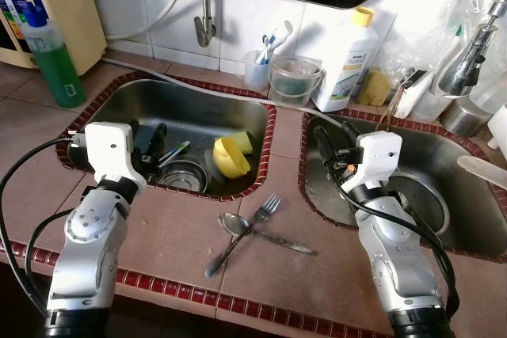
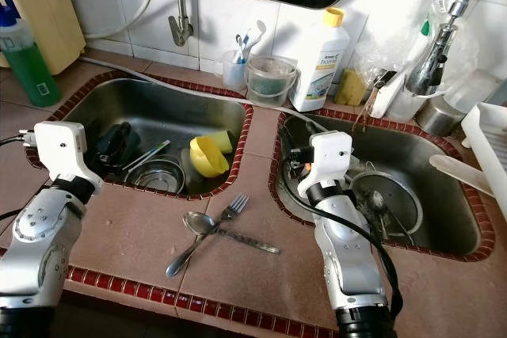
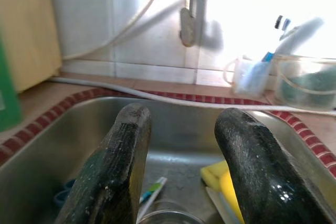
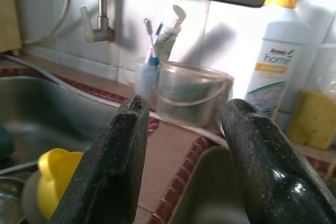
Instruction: Kitchen organization
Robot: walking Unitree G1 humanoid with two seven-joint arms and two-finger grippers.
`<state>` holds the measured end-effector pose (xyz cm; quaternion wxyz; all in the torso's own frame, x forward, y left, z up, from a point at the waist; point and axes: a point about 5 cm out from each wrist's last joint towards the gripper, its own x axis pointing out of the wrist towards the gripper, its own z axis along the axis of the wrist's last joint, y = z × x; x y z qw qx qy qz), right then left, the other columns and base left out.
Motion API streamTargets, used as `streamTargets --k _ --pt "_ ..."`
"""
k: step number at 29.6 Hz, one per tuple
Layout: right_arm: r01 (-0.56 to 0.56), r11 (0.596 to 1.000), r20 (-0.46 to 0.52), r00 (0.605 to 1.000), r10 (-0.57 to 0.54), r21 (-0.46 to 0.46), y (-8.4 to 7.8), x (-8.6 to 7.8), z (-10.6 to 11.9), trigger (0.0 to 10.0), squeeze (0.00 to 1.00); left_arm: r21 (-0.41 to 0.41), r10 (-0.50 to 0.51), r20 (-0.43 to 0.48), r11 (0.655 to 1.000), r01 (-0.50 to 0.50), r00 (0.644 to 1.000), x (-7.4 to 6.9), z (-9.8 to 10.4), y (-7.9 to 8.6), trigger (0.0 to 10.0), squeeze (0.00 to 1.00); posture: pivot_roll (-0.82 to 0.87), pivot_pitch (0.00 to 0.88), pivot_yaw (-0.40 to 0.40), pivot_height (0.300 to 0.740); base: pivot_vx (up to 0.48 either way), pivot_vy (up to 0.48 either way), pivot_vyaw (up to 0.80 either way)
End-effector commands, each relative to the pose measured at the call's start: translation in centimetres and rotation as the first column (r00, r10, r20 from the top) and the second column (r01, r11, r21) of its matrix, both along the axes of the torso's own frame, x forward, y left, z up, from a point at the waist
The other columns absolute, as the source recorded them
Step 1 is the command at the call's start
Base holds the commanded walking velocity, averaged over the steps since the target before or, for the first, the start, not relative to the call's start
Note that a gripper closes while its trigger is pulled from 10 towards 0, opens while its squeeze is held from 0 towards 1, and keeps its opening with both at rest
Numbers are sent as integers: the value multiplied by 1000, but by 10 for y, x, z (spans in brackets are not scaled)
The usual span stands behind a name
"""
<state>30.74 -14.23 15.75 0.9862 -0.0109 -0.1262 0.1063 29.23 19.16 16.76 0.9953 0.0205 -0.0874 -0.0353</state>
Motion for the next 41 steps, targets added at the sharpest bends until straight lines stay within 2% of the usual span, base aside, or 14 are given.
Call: streamTargets --k 1,5,7,14,30,41 --pt "51 999 10 999 -51 -8 -8 -1 -1 10000 0 -7 0 11 1000 0 1000 -5 0 -9 10000 0 -60 20 -66 740 0 0 0" --pt "100 995 32 995 -100 -10 -8 -4 0 10000 0 -35 18 34 999 -16 999 -11 0 -14 10000 0 -66 7 -66 740 0 0 0" --pt "122 992 37 992 -123 16 -5 -5 1 10000 0 -10 34 43 999 -33 999 -13 -1 -14 10000 0 -66 2 -69 740 0 0 0" --pt "99 995 28 995 -99 1 6 -5 -3 10000 0 -5 31 50 1000 -31 998 -11 -1 -16 10000 0 -65 0 -78 740 0 0 0" --pt "104 995 26 994 -104 -5 5 -7 -5 10000 0 -16 -11 24 1000 11 1000 -11 -3 -21 10000 0 -69 0 -65 740 0 0 0" --pt "101 995 21 995 -101 4 8 -7 -6 10000 0 -7 -29 18 1000 29 999 -10 -2 -22 10000 0 -67 0 -57 740 -282 0 0"
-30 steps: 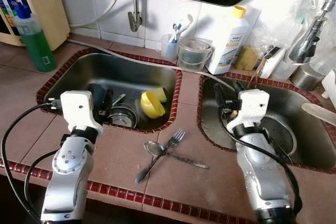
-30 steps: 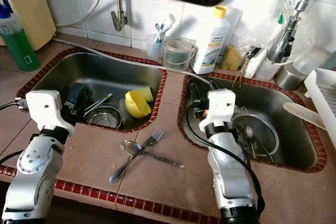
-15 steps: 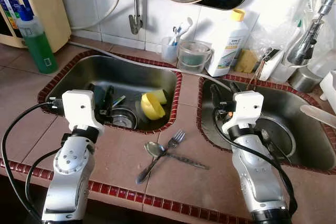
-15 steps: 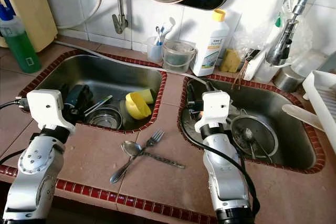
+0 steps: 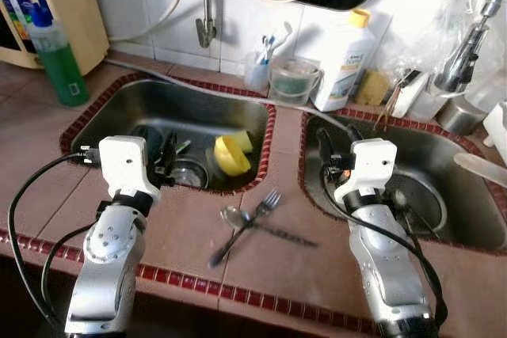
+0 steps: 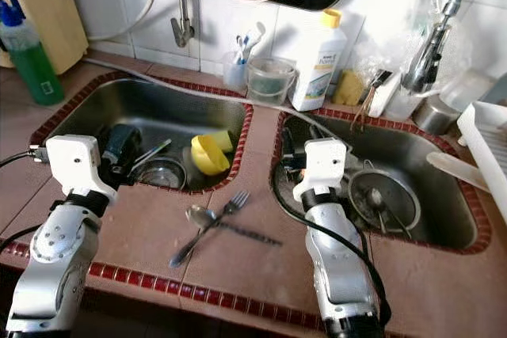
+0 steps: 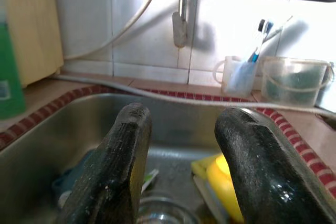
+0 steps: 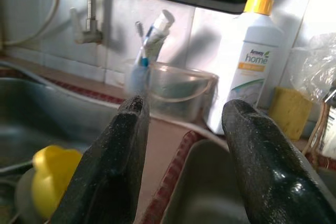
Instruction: Kitchen organization
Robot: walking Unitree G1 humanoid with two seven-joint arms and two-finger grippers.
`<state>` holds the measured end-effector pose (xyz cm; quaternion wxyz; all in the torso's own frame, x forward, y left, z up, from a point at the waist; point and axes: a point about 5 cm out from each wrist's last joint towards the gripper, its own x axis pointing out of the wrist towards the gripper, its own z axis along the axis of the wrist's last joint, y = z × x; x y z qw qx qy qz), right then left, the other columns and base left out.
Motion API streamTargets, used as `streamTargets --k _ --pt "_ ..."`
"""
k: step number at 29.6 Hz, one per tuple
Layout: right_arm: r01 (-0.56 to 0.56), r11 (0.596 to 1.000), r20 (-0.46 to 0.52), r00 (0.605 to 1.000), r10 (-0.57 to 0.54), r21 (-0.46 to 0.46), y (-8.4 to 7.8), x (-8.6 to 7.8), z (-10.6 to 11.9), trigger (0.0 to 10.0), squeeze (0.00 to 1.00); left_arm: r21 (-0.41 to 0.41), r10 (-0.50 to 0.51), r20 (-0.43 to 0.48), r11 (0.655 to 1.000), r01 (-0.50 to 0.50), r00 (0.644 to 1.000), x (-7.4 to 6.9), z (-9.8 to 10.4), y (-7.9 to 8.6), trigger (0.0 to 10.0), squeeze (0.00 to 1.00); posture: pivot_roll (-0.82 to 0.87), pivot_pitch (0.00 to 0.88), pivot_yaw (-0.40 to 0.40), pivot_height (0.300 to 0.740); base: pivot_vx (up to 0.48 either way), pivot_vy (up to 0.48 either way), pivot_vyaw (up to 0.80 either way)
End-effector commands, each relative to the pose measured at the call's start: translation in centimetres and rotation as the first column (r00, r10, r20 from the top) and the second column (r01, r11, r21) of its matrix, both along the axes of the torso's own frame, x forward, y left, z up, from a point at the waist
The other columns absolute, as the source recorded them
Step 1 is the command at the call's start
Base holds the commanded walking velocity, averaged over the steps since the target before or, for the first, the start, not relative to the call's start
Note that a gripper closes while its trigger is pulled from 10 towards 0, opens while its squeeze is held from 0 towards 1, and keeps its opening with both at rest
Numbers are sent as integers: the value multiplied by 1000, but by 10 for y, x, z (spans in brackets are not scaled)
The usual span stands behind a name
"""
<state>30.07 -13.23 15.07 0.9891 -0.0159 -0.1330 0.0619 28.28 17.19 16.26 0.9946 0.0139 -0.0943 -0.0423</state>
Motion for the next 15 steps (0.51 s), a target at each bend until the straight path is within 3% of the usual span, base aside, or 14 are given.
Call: streamTargets --k 1,4,15 --pt "12 1000 6 1000 -12 1 -2 -1 0 10000 0 5 -18 5 1000 18 1000 0 3 -3 10000 0 -67 0 -57 740 -270 0 0" --pt "12 1000 5 1000 -12 2 -2 -1 0 10000 0 7 -23 5 1000 23 1000 0 3 -4 10000 0 -67 0 -56 740 -274 0 0" --pt "9 1000 2 1000 -9 4 0 -2 -2 10000 0 20 -66 35 998 65 997 -1 7 -7 10000 0 -66 0 -55 740 0 0 0"
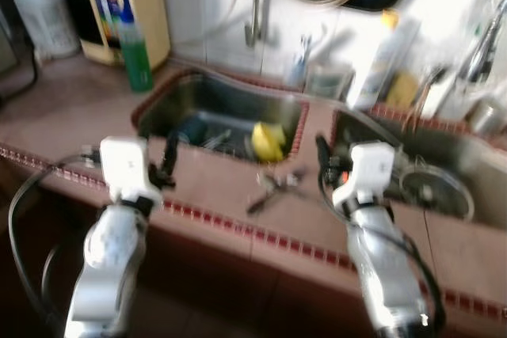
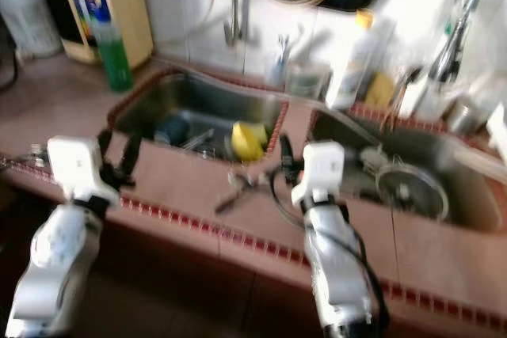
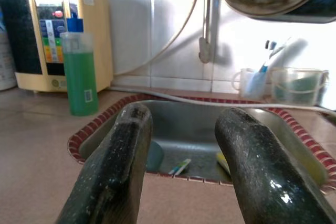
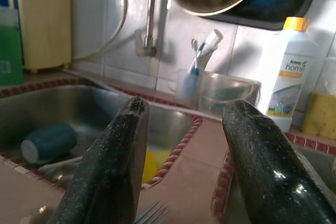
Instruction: Kitchen organization
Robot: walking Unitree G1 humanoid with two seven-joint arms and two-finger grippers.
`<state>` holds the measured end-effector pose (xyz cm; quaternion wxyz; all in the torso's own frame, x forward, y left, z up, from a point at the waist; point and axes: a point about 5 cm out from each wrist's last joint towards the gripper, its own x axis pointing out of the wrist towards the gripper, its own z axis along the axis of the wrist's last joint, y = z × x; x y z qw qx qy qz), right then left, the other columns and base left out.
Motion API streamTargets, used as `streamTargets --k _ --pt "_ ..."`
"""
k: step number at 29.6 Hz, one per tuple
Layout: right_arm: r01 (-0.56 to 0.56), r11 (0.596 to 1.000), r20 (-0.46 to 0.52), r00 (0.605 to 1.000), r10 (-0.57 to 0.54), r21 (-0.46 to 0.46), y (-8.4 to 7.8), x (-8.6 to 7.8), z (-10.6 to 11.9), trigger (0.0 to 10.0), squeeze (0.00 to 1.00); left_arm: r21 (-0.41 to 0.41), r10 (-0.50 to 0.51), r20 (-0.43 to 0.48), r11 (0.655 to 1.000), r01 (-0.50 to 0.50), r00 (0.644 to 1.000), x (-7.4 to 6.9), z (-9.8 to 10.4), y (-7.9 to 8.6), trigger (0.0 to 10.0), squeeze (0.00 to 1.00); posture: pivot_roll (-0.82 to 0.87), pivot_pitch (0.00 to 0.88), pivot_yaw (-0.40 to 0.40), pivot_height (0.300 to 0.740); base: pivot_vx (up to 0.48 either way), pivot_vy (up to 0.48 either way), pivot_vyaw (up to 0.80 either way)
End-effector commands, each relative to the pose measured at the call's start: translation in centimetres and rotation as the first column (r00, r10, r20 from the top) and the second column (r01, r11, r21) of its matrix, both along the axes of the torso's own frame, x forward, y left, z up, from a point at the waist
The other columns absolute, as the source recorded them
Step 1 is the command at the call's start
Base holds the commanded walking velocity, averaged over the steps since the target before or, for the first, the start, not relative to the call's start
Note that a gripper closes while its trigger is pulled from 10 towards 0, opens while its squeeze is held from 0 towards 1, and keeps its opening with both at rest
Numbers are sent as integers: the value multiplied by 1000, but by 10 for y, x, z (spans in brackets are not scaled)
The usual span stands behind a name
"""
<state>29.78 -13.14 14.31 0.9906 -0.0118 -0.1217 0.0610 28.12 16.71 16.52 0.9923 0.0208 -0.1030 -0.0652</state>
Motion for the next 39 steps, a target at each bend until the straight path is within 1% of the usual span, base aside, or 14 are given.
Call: streamTargets --k 1,13,18,37,39 --pt "7 1000 25 1000 -7 -3 -1 1 6 10000 0 -2 -26 19 1000 26 999 0 5 -2 10000 0 -66 0 -55 740 0 0 0" --pt "-5 1000 20 1000 5 -7 2 1 4 10000 0 40 -70 12 997 70 997 -3 2 -3 10000 0 -61 0 -54 740 0 0 0" --pt "-10 1000 19 1000 10 -10 2 1 3 10000 0 38 -82 13 996 81 997 -3 2 -3 10000 0 -60 0 -56 740 0 0 0" --pt "-18 1000 12 1000 18 -8 4 -2 0 10000 0 34 -109 4 993 109 994 -4 0 -6 10000 0 -62 0 -52 740 0 -304 0" --pt "-18 1000 11 1000 18 -7 4 -3 0 10000 0 36 -108 -2 994 108 994 -4 0 -7 10000 0 -62 0 -51 740 0 0 0"
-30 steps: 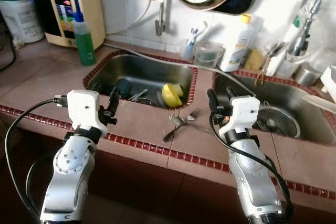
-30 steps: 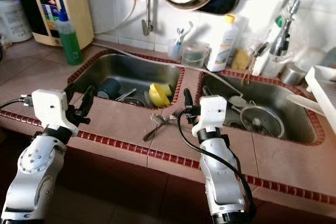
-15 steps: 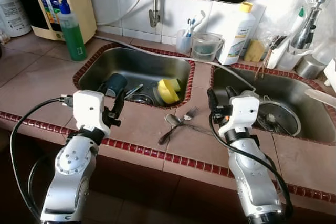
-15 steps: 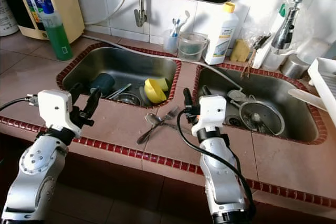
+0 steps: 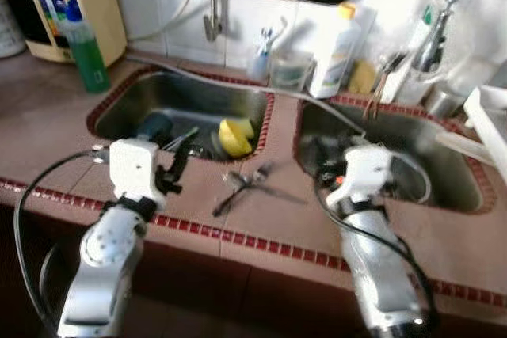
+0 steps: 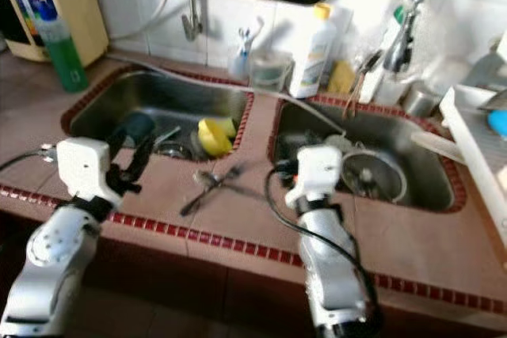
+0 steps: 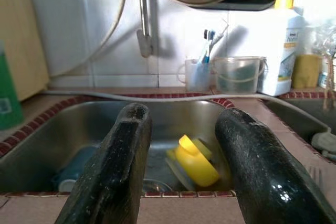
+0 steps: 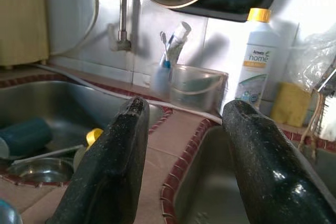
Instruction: Kitchen organization
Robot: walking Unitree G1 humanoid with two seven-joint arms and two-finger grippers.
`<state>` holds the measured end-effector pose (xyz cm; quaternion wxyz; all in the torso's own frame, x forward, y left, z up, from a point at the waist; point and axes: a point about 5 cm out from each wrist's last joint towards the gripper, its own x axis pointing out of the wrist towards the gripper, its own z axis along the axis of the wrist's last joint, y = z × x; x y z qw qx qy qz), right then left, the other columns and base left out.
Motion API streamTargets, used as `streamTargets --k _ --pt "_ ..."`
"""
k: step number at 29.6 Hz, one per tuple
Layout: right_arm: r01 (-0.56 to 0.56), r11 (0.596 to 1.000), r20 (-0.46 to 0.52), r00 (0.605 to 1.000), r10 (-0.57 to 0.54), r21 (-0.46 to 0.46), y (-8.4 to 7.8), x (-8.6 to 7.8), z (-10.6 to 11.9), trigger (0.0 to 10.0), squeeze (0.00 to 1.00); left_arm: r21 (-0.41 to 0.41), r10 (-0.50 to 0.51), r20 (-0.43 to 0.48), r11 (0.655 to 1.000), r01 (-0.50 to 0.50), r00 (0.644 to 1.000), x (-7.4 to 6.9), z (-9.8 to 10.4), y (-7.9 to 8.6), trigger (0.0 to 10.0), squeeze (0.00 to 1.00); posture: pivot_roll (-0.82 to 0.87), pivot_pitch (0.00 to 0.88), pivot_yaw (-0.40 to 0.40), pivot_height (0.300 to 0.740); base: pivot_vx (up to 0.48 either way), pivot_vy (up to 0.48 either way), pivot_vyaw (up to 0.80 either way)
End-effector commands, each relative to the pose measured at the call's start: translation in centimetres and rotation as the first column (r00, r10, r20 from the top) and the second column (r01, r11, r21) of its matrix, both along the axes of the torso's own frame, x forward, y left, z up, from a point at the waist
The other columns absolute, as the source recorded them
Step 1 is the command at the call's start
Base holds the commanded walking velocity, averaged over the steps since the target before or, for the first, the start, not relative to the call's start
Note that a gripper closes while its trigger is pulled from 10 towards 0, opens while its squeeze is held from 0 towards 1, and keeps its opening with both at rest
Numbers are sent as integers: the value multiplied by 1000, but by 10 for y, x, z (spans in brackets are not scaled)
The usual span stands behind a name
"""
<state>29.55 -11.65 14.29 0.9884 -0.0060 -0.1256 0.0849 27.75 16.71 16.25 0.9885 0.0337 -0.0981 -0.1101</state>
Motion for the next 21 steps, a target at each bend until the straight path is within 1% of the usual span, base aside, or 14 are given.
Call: streamTargets --k 1,3,5,9,12,13,14,16,17,19,20,21 --pt "32 999 4 999 -32 -13 -11 0 0 10000 0 1 -22 8 1000 22 1000 -1 2 -7 10000 0 -62 0 -51 740 0 0 0" --pt "32 999 3 999 -31 -12 -11 -1 0 10000 0 -3 -24 8 1000 24 1000 -1 2 -7 10000 0 -62 0 -50 740 0 0 0" --pt "32 999 3 999 -32 -12 -11 -1 0 10000 0 10 -25 2 1000 25 1000 -2 1 -7 10000 0 -62 0 -51 740 0 0 0" --pt "27 1000 -2 1000 -27 -10 -10 -2 -1 10000 0 25 -62 -2 998 62 998 -4 1 -9 10000 0 -61 0 -52 740 0 0 0" --pt "26 1000 -2 1000 -26 -10 -10 -2 -1 10000 0 27 -67 -1 997 67 998 -4 1 -9 10000 0 -61 0 -52 740 0 0 0" --pt "14 1000 -9 1000 -14 -10 -9 -3 -2 10000 0 62 -87 -5 994 87 996 -5 0 -10 10000 0 -61 5 -52 740 0 0 0" --pt "14 1000 -9 1000 -14 -10 -9 -3 -2 10000 0 62 -87 -5 994 87 996 -5 0 -10 10000 0 -61 5 -52 740 0 0 0" --pt "-9 1000 -21 1000 9 -11 -7 -6 -4 10000 0 141 -119 -32 982 122 992 -6 -4 -9 10000 0 -62 15 -48 740 0 0 0" --pt "-9 1000 -21 1000 9 -11 -7 -6 -4 10000 0 141 -119 -32 982 122 992 -6 -4 -9 10000 0 -62 15 -48 740 0 0 0" --pt "-23 1000 -28 999 22 -11 -6 -8 -5 10000 0 180 -135 -61 973 144 989 -6 -7 -7 10000 0 -63 21 -47 740 0 0 0" --pt "-32 999 -31 999 31 -12 -5 -10 -6 10000 0 203 -157 -84 964 171 984 -7 -9 -8 10000 0 -67 26 -42 740 0 0 0" --pt "-32 999 -31 999 31 -12 -5 -10 -6 10000 0 203 -157 -84 964 171 984 -7 -9 -8 10000 0 -67 26 -42 740 0 0 0"
